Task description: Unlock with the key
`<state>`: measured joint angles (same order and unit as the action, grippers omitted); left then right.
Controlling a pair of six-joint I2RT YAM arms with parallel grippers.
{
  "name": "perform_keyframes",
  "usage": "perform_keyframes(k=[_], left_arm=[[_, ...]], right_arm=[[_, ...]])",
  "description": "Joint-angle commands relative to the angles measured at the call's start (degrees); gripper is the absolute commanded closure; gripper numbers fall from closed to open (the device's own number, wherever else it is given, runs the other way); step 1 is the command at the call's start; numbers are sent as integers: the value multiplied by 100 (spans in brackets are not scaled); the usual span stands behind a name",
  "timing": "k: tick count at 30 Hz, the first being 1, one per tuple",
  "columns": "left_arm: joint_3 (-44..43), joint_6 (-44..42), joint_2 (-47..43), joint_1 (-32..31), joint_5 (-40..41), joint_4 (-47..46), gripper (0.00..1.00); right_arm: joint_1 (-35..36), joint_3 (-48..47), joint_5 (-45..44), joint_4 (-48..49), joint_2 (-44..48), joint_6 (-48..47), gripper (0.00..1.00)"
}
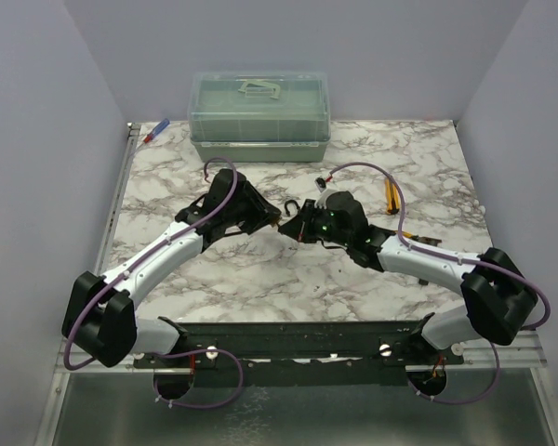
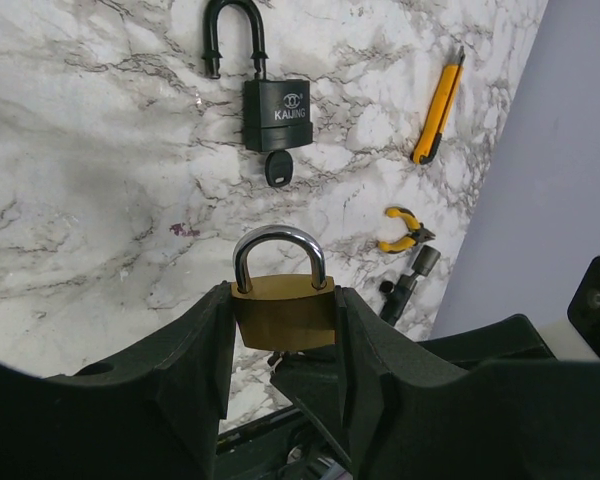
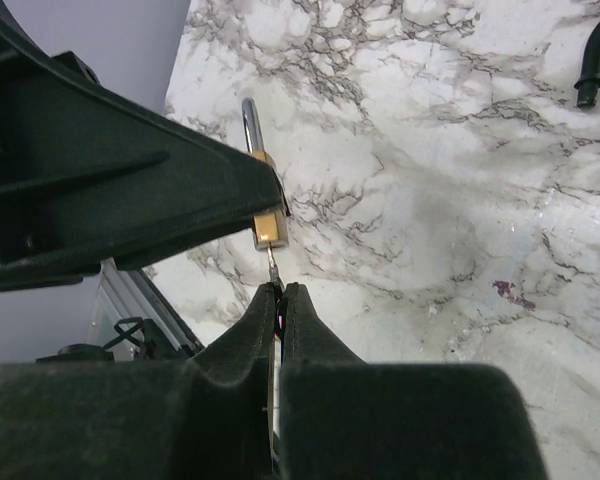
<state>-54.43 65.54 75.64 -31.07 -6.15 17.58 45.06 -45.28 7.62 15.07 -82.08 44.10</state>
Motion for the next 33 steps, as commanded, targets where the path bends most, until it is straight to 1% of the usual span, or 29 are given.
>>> perform_keyframes(k=[1, 7, 15, 18, 23, 28, 33], left_arm=[[138, 137, -171, -48, -119, -171, 100], [187, 151, -237, -48, -114, -246, 100], [214, 161, -304, -48, -105, -264, 100], [227, 169, -313, -48, -135, -271, 100], [240, 195, -317, -56, -277, -322, 100], [228, 231, -309, -92, -430, -369, 100], [215, 242, -295, -110, -535, -422, 100]], right_arm=[[38, -377, -165, 39, -140, 192, 100], [30, -460, 49, 159, -167, 366, 100], [29, -444, -18, 92, -118, 300, 100], [29, -364, -39, 218, -103, 273, 100], [16, -445, -188, 341, -148, 98, 100], [-47, -554, -157, 772, -251, -207, 100], [-115, -780, -41, 741, -390, -410, 100]])
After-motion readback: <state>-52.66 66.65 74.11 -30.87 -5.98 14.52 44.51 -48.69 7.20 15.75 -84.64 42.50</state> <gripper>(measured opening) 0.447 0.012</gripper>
